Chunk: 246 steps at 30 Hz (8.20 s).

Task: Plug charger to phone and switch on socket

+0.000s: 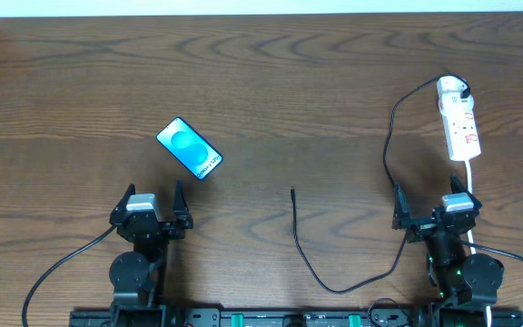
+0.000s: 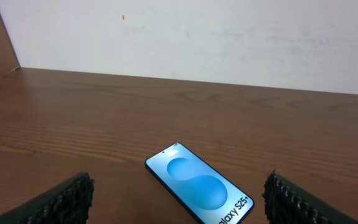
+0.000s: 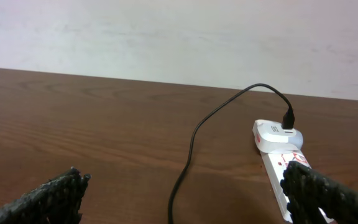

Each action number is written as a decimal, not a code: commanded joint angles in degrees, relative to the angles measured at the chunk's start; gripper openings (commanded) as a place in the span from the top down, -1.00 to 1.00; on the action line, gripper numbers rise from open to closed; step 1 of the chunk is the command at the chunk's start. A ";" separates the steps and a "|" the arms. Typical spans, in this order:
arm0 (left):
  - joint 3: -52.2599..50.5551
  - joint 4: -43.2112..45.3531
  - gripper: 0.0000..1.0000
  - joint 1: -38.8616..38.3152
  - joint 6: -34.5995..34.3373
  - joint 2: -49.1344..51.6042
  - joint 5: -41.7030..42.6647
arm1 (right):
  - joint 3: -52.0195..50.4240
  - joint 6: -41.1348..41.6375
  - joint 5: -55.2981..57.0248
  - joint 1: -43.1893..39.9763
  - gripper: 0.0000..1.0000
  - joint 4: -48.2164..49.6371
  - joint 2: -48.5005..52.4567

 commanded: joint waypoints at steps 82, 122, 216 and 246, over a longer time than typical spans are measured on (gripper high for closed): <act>72.13 -41.38 -0.75 0.28 -18.36 69.24 2.10 | -0.07 -0.52 0.70 0.17 -0.99 -0.35 -0.52; 92.54 -59.06 -0.76 0.15 -44.74 108.08 -0.98 | -0.07 -0.52 0.68 0.17 -0.98 -0.35 -0.52; 87.14 -54.34 -0.97 -1.86 -48.22 121.90 2.21 | -0.07 -0.52 0.70 0.17 -0.98 -0.35 -0.52; 83.87 -49.35 -0.98 -1.86 -48.24 121.92 2.23 | -0.07 -0.52 0.70 0.17 -0.98 -0.35 -0.52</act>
